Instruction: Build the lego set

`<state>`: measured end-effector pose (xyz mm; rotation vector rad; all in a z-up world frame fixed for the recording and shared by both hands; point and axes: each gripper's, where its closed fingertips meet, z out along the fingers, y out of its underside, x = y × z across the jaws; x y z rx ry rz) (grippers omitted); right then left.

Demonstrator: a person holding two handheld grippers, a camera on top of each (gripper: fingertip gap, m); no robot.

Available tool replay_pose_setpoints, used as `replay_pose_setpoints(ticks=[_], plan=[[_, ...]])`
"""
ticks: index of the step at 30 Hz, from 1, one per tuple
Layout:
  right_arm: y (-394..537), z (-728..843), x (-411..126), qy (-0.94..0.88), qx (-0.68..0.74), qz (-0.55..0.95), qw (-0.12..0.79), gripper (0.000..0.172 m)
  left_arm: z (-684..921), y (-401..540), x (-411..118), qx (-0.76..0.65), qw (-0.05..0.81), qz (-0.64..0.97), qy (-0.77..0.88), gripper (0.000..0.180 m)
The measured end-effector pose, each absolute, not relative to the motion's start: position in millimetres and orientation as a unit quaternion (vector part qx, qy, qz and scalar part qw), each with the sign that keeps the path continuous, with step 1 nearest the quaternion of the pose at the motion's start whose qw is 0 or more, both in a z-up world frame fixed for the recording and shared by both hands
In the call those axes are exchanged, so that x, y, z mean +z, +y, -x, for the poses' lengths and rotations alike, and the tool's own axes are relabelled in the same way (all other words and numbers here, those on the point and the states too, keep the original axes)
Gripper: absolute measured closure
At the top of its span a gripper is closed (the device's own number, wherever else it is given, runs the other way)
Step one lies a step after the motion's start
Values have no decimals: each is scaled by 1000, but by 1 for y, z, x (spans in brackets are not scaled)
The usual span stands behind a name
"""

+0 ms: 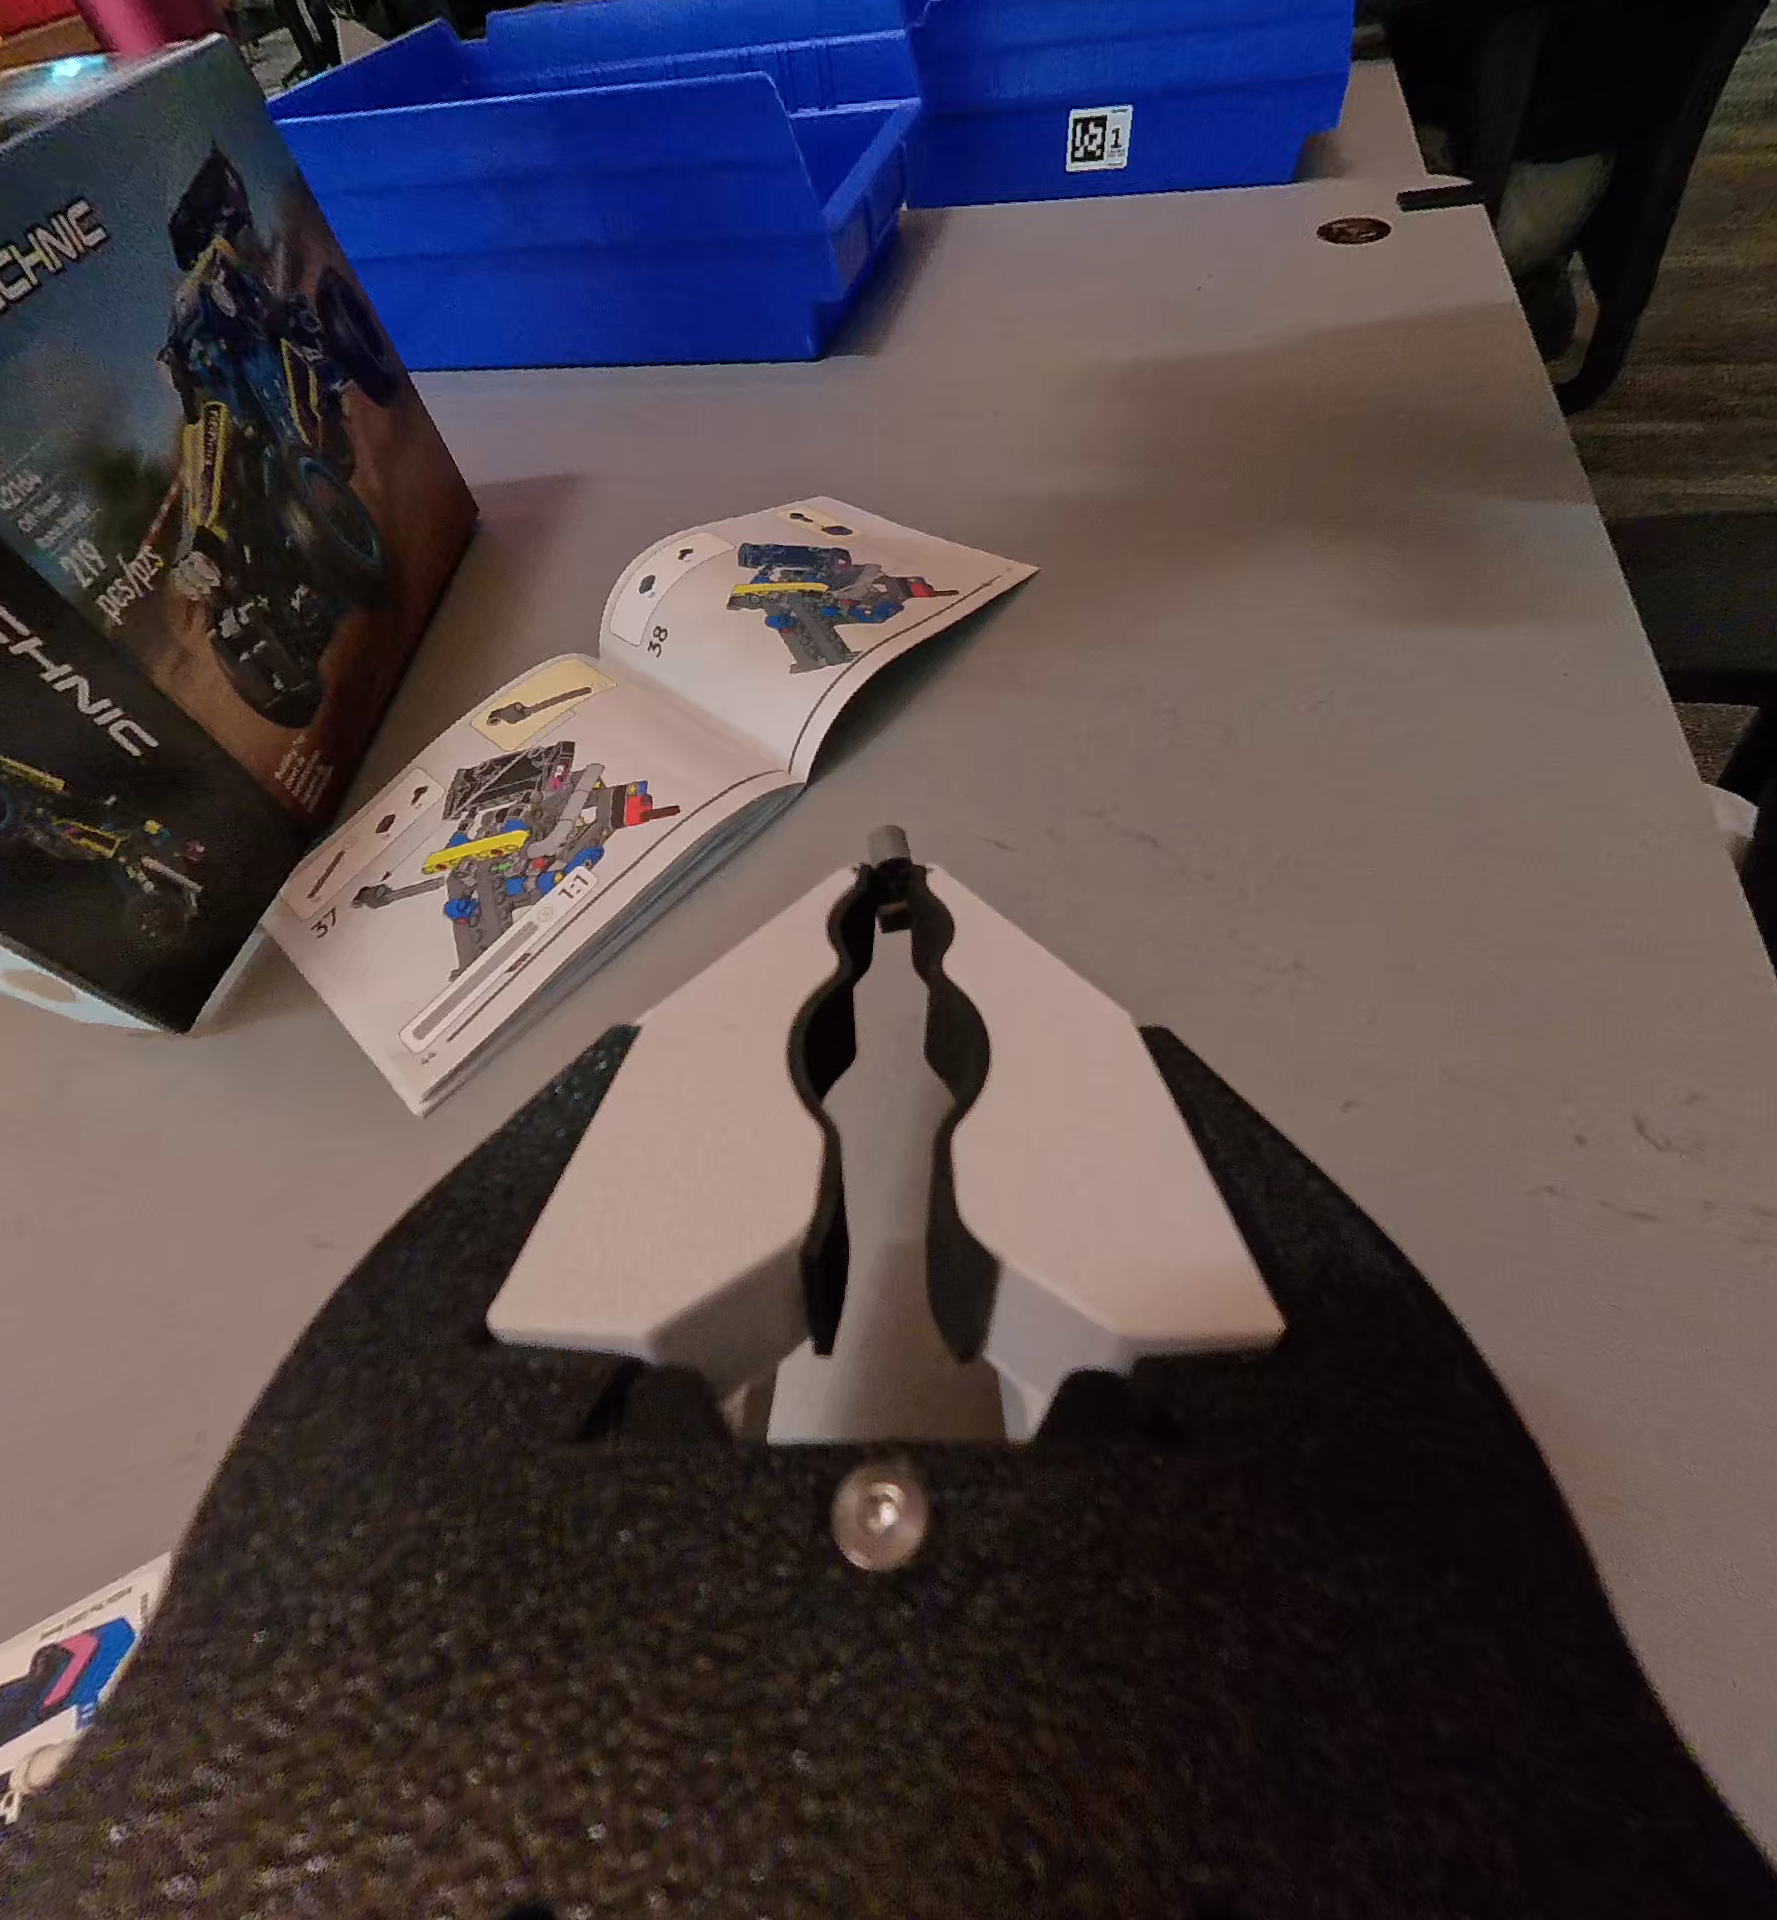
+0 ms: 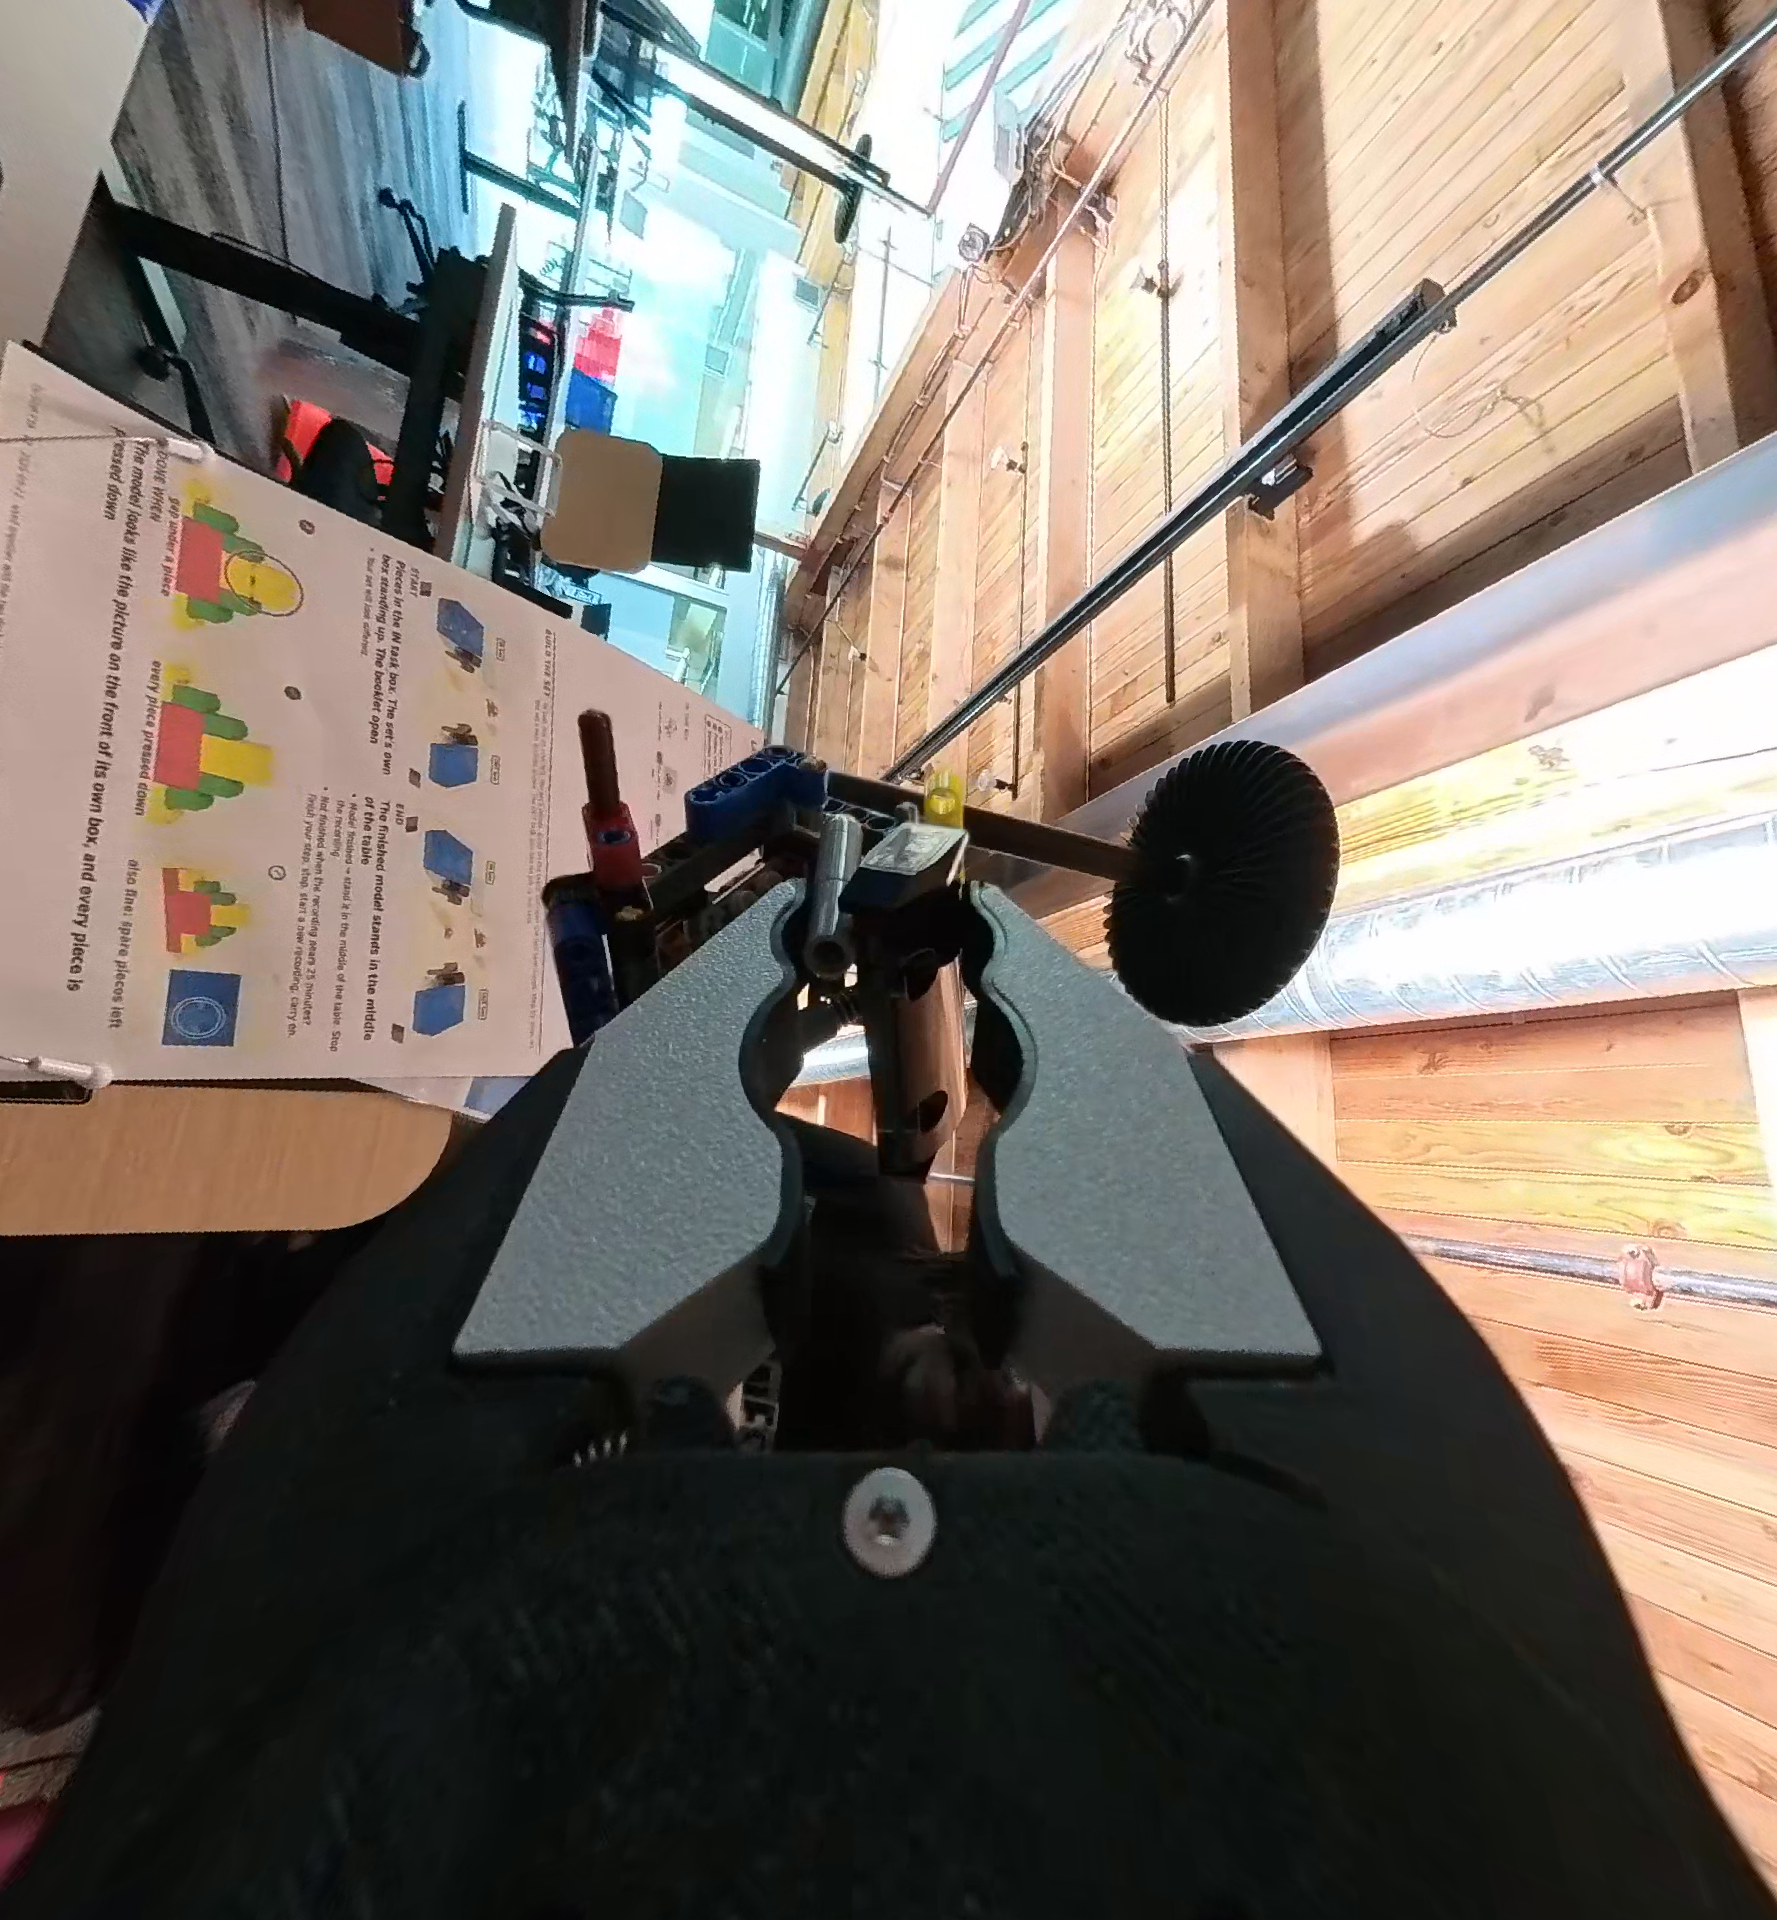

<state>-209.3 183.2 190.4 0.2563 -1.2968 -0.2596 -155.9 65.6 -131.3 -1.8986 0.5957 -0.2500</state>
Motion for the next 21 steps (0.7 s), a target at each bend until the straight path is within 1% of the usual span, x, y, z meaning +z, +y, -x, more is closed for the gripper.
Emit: replay_pose_setpoints(ticks=[21], plan=[[183, 211, 185, -604, -122, -118, 778, 148, 155, 65, -132, -107, 536, 798, 253, 177]])
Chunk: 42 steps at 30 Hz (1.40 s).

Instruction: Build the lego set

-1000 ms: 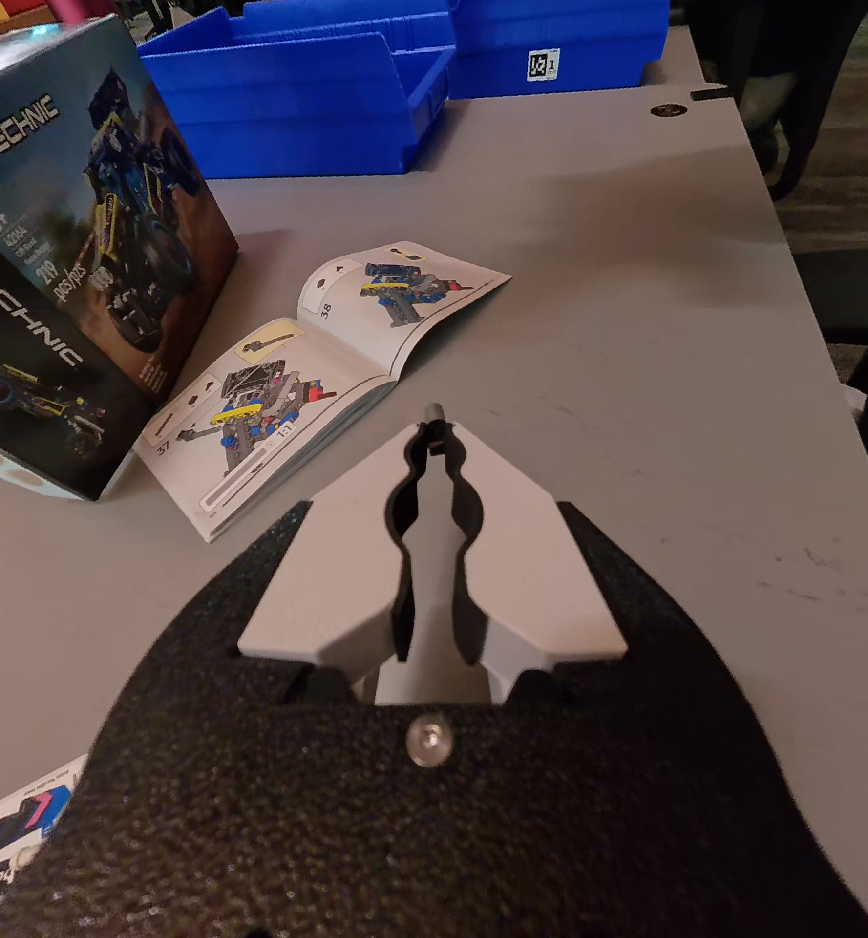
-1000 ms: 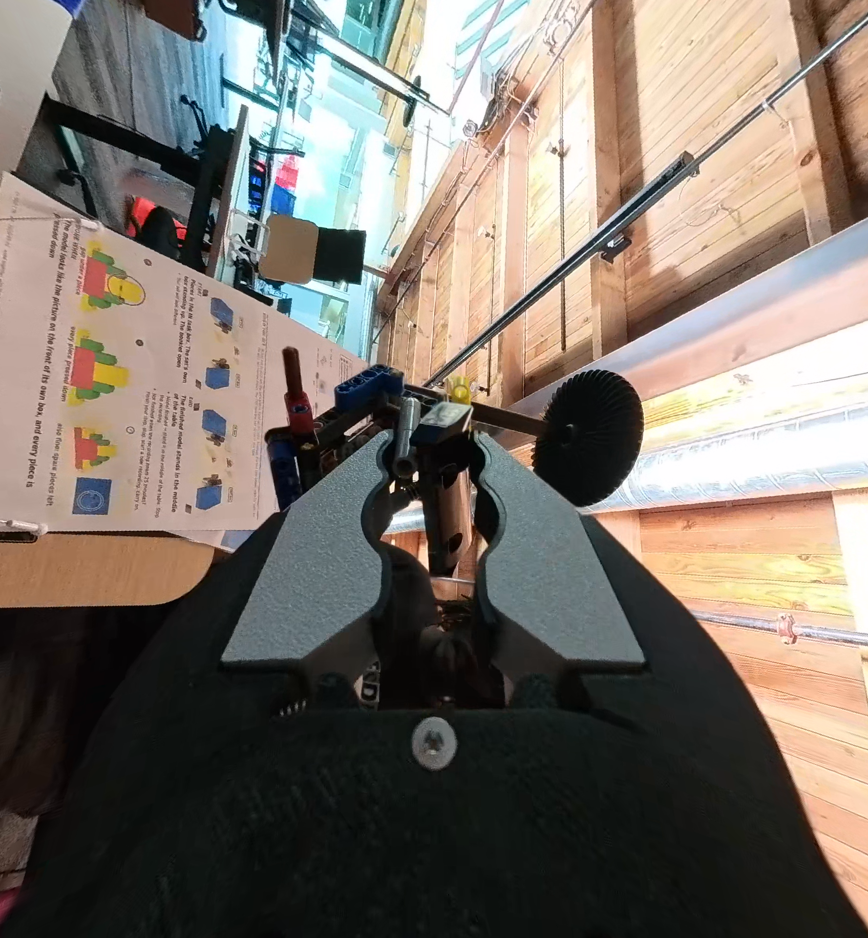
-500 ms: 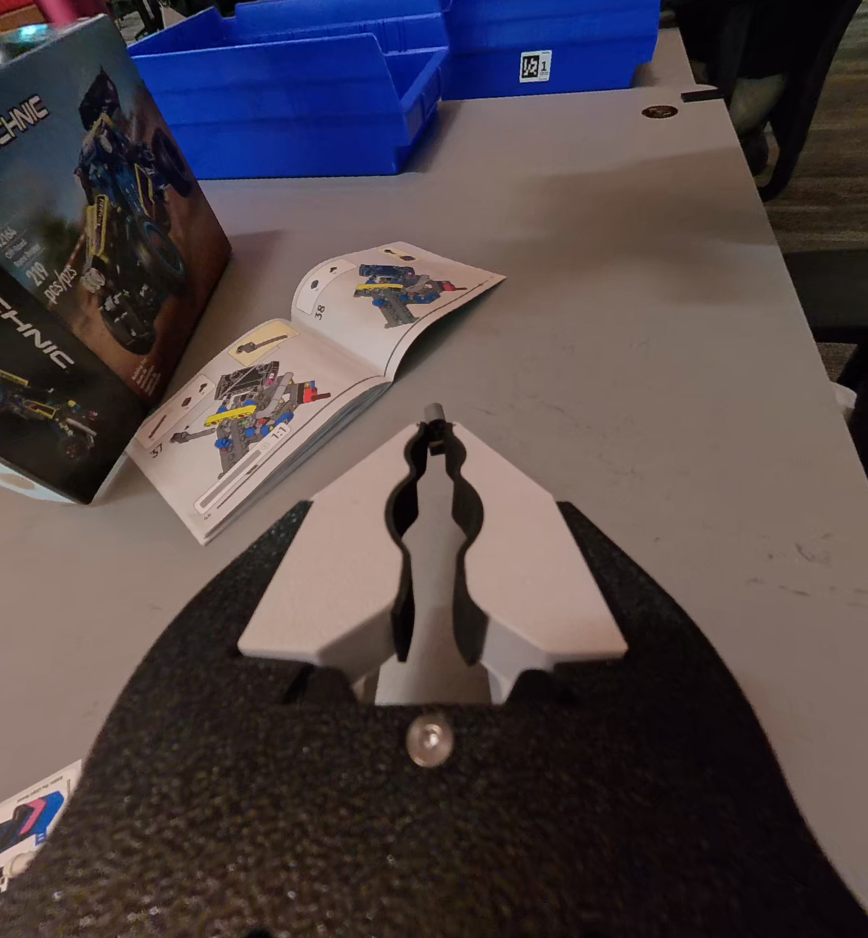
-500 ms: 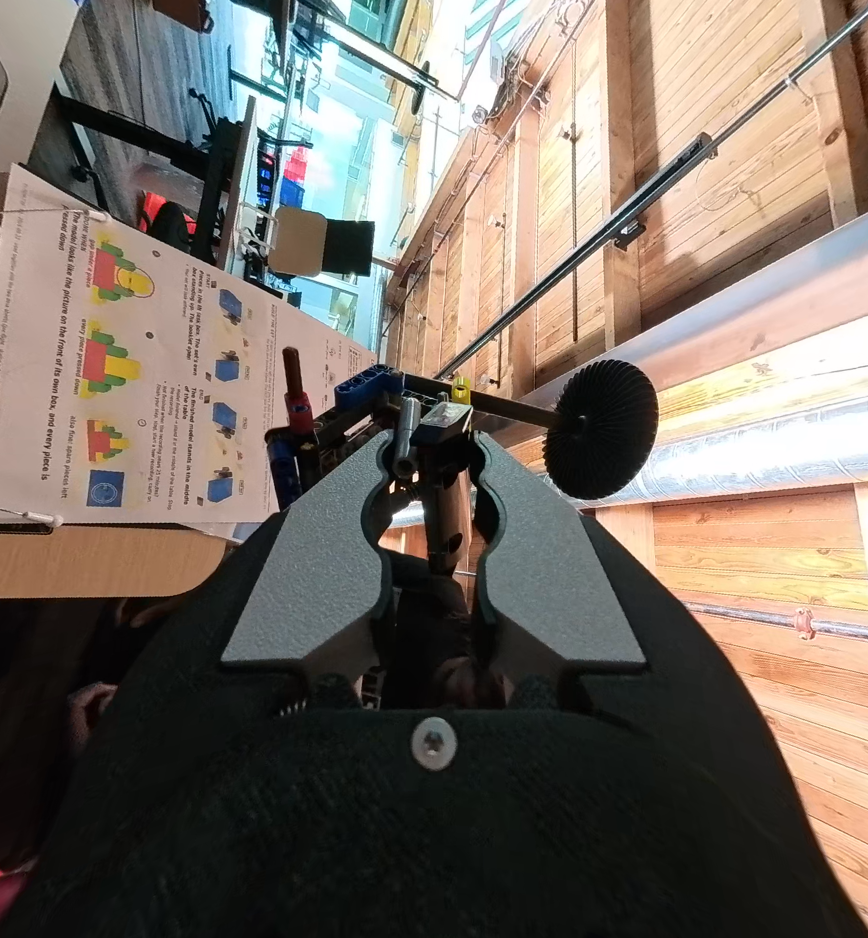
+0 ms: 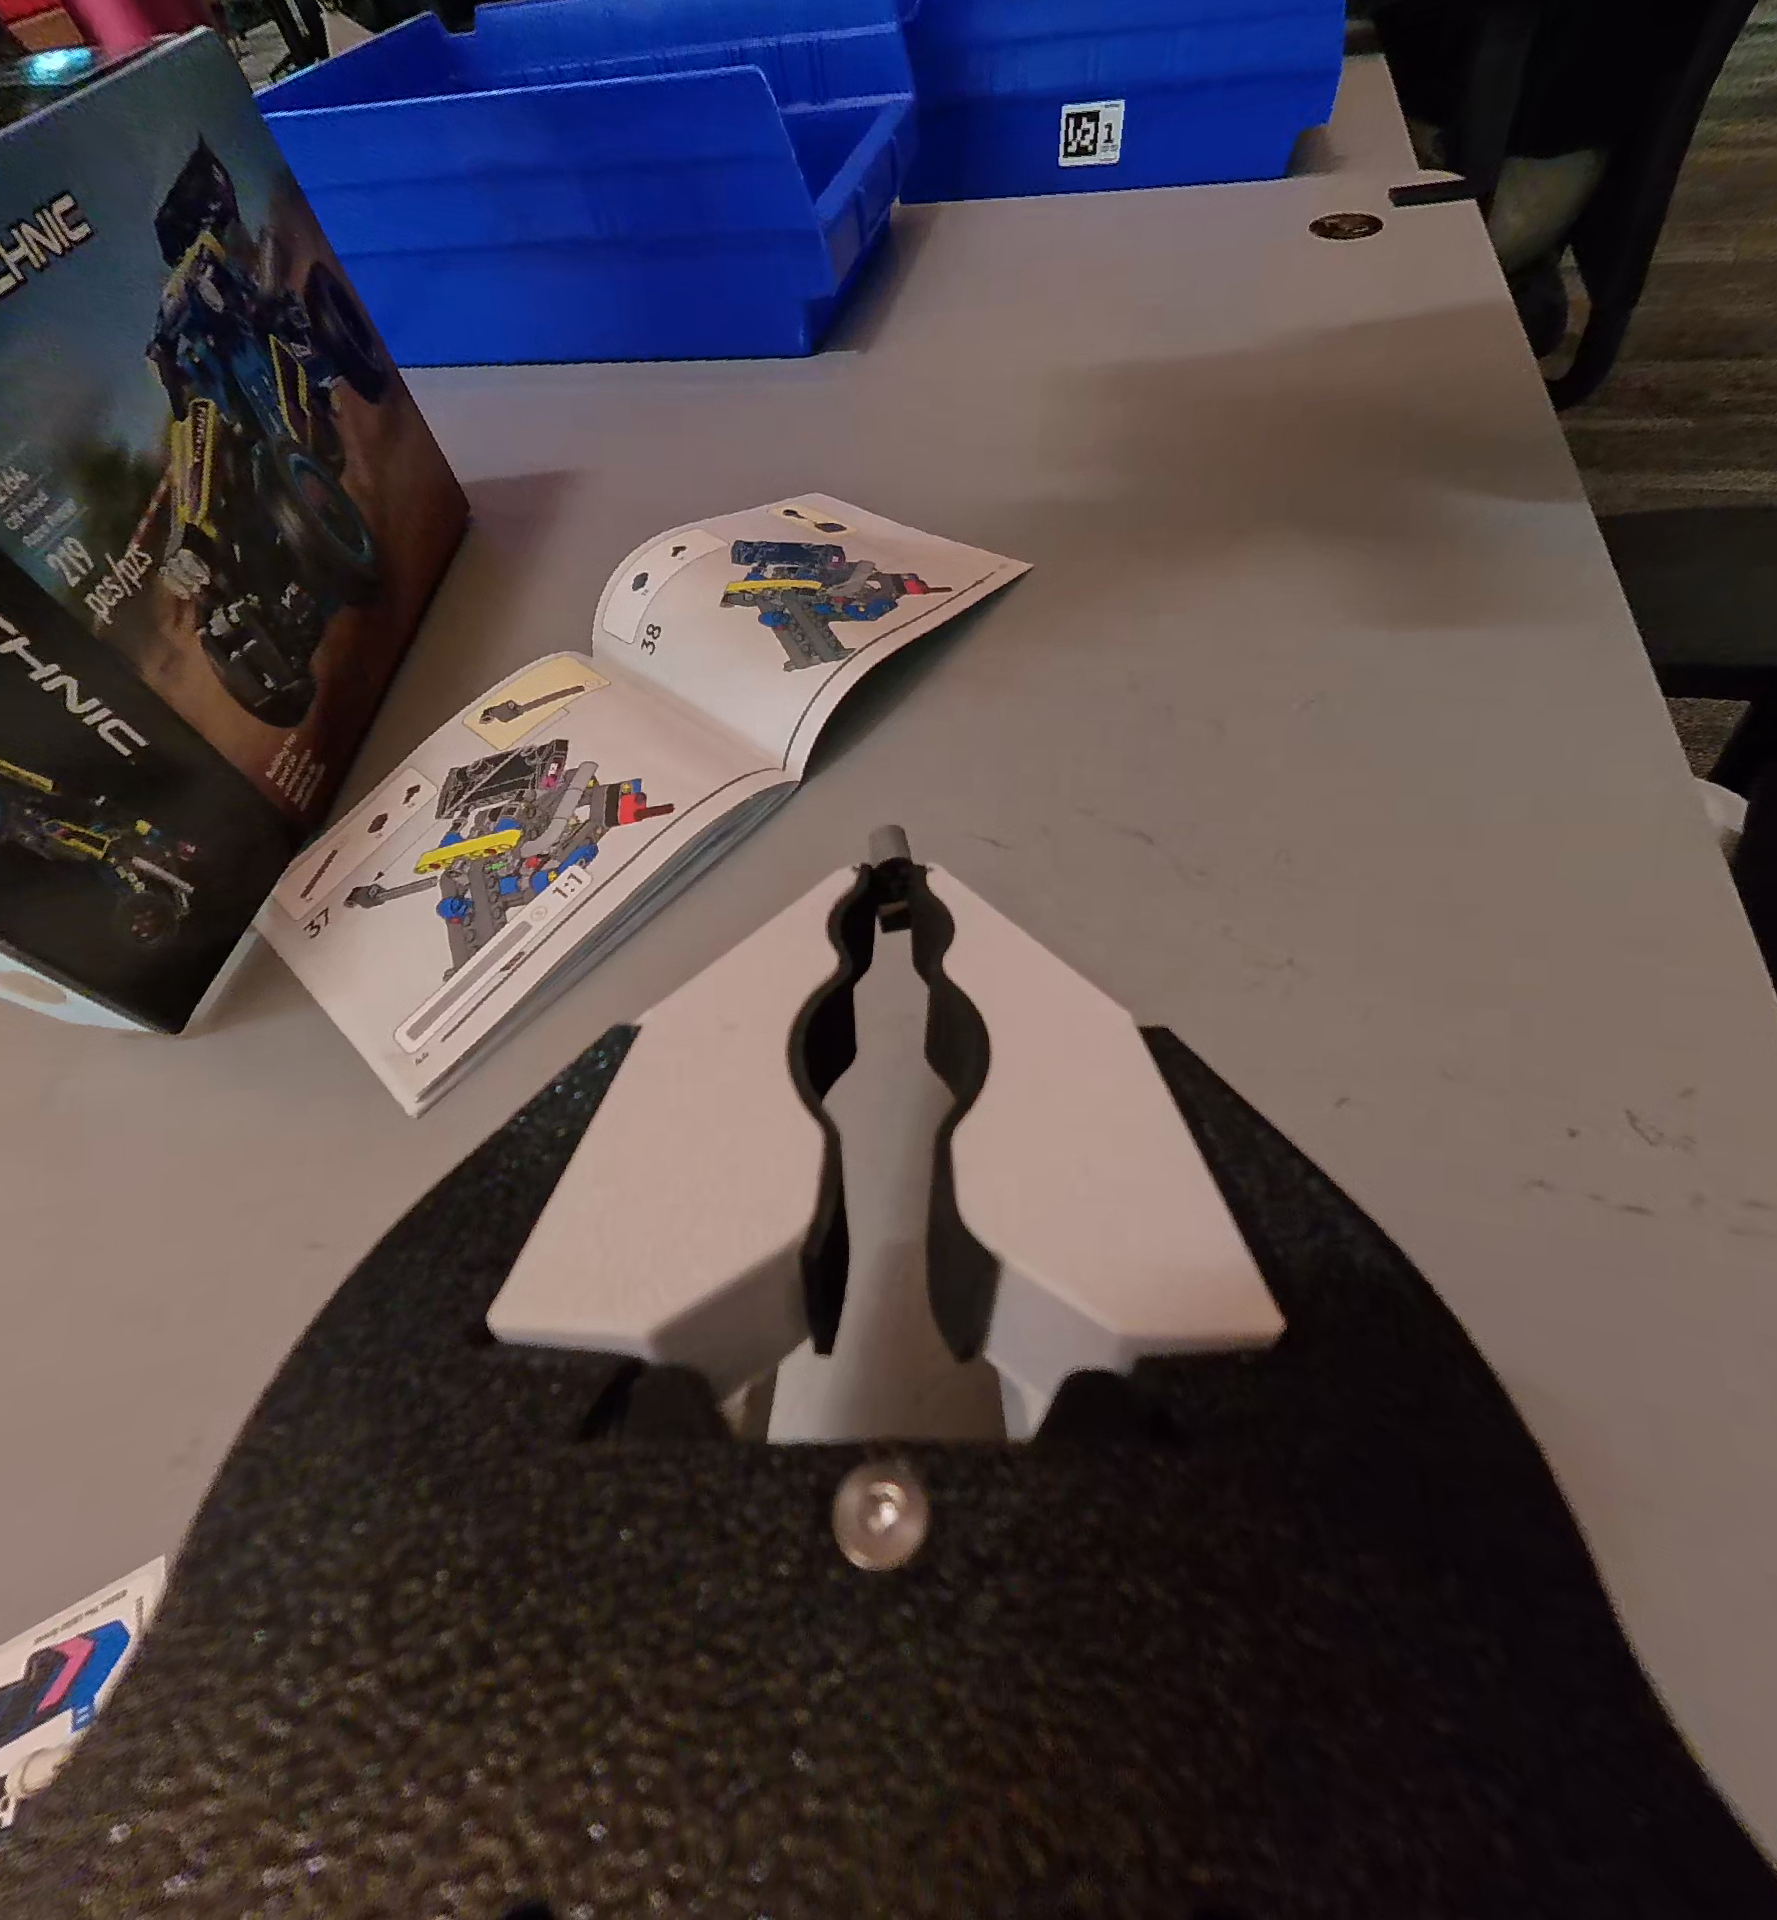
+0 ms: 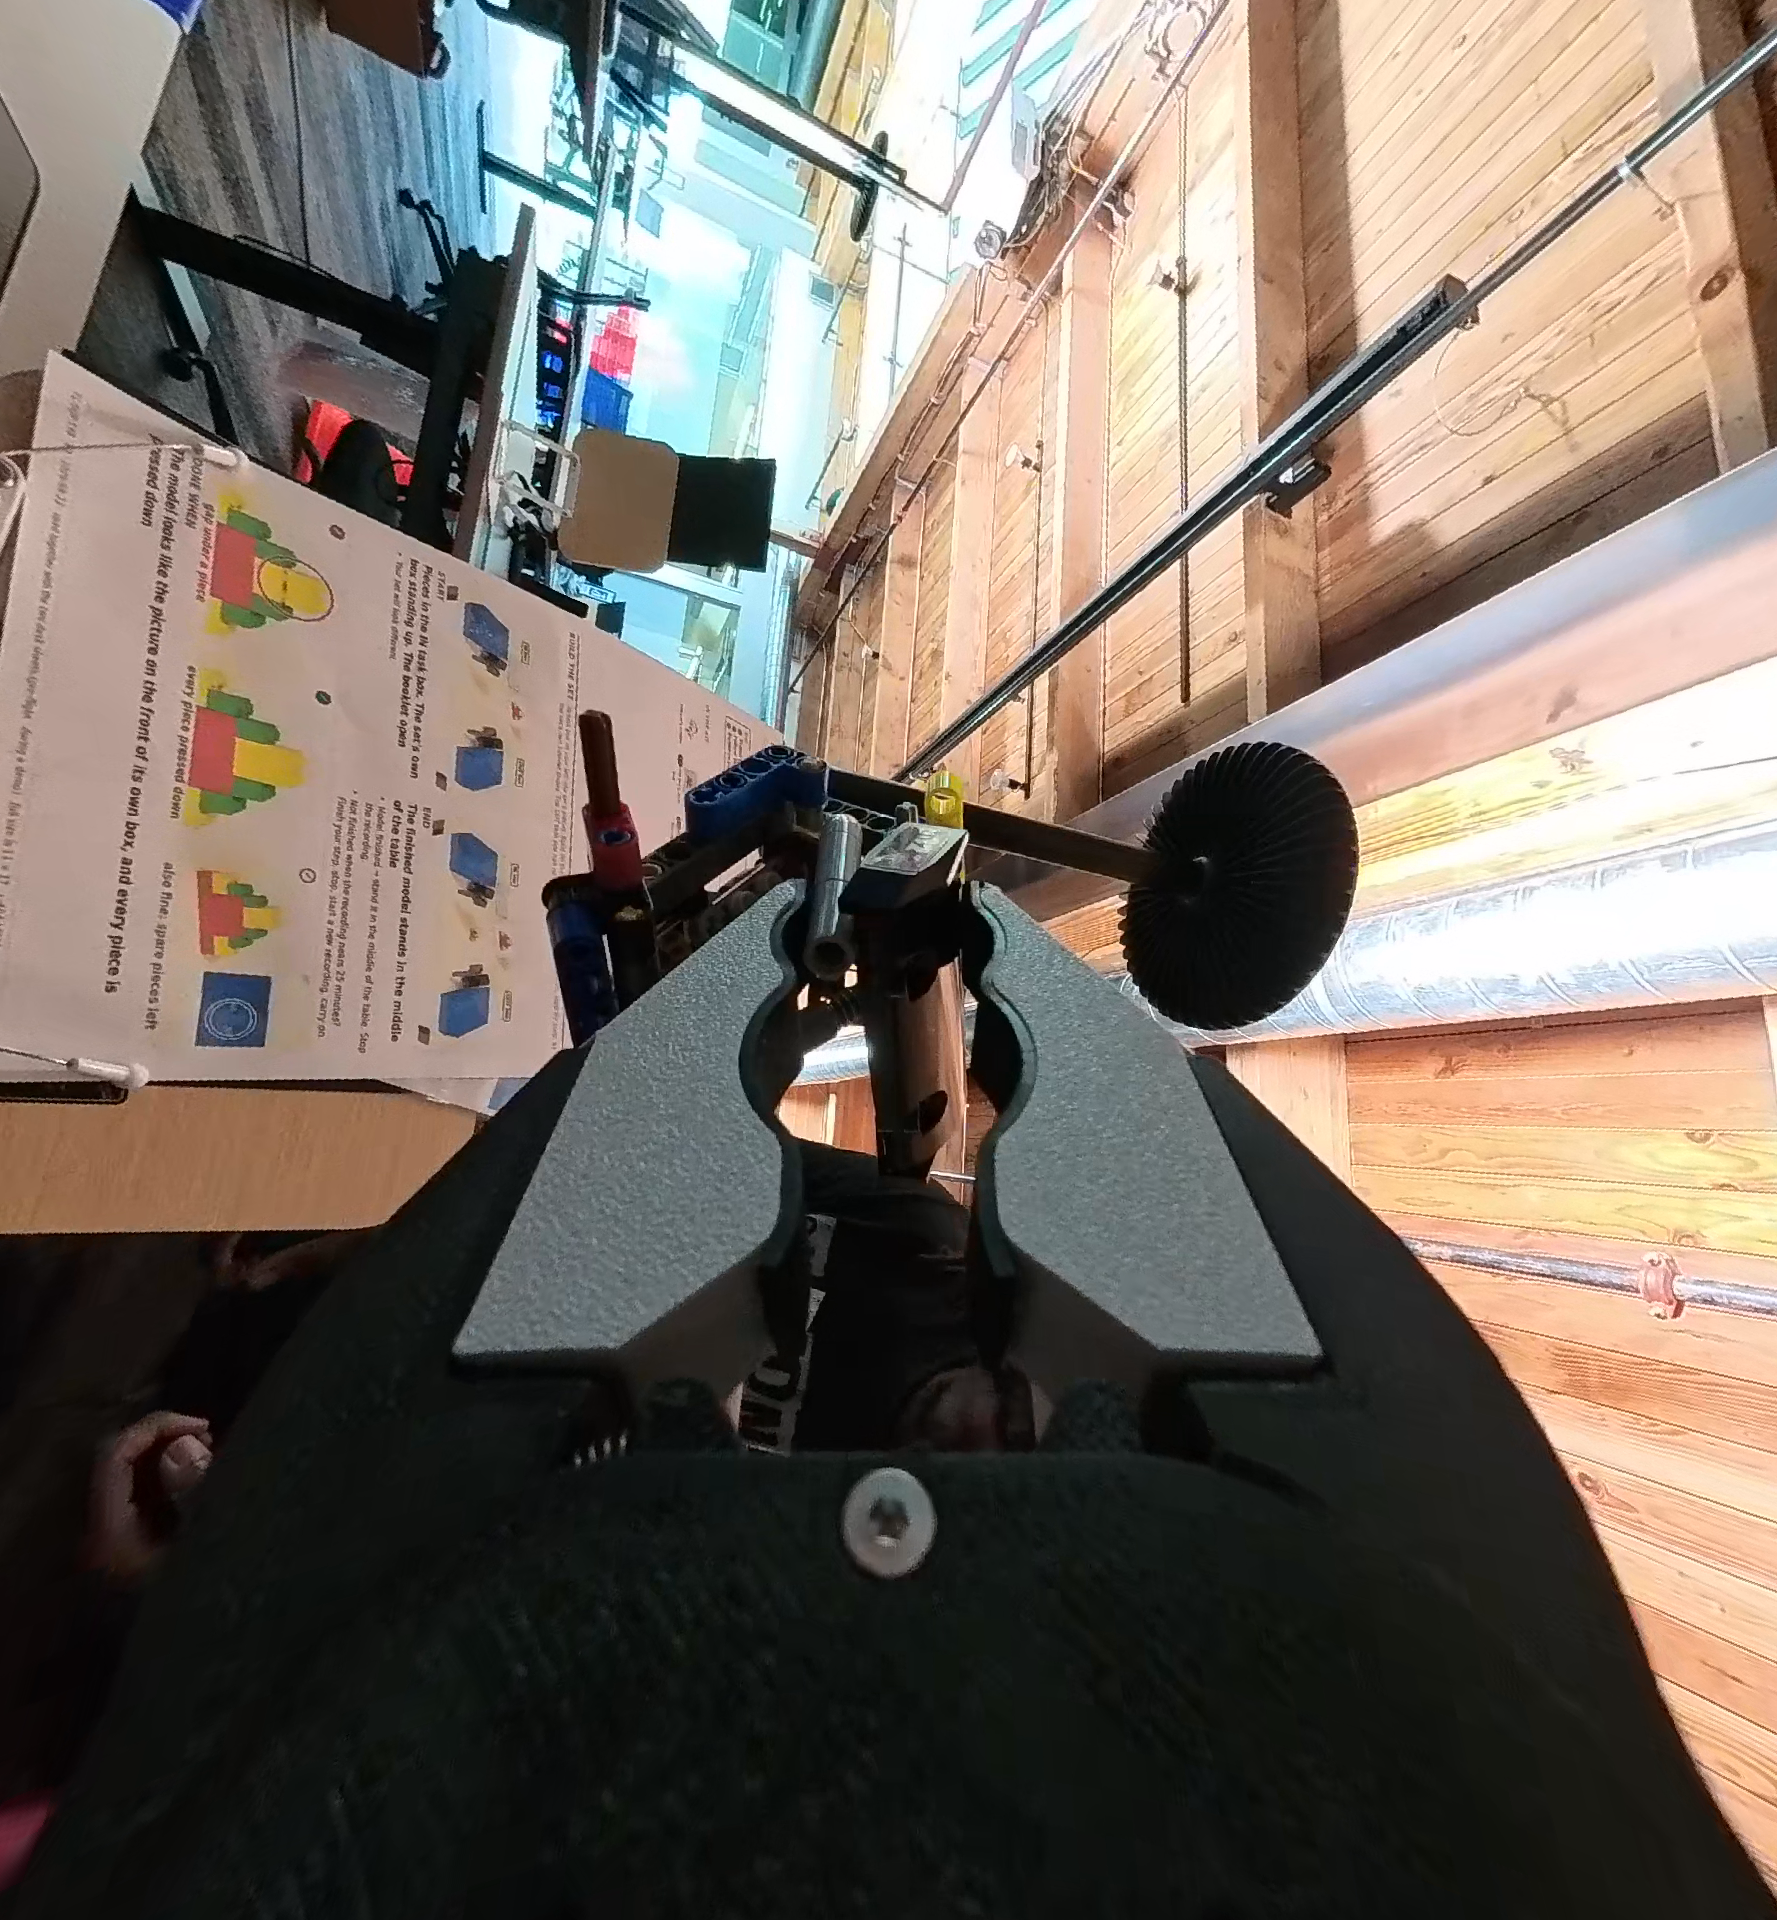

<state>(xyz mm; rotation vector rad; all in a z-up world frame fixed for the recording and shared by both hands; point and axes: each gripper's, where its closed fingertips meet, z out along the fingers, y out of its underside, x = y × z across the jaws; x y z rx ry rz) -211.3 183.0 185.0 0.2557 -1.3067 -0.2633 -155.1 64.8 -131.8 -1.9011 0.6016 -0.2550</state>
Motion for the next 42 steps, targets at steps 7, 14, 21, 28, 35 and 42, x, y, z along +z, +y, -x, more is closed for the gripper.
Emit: replay_pose_setpoints(ticks=[7, 14, 21, 28, 35, 42], plan=[[182, 214, 182, -607, -122, -119, 776, 148, 154, 65, -132, -111, 536, 798, 253, 177], [183, 213, 178, -609, -121, -117, 775, 148, 154, 64, -132, -111, 535, 798, 254, 177], [183, 209, 175, -611, -109, -108, 777, 148, 153, 64, -132, -111, 535, 798, 255, 177], [170, 203, 143, -625, -47, -72, 776, 148, 154, 65, -132, -108, 536, 798, 254, 177], [185, 199, 11, -673, -69, -19, 737, 147, 156, 63, -130, -109, 539, 797, 251, 177], [197, 193, 24, -663, -94, -21, 742, 147, 154, 64, -132, -109, 537, 797, 254, 177]])
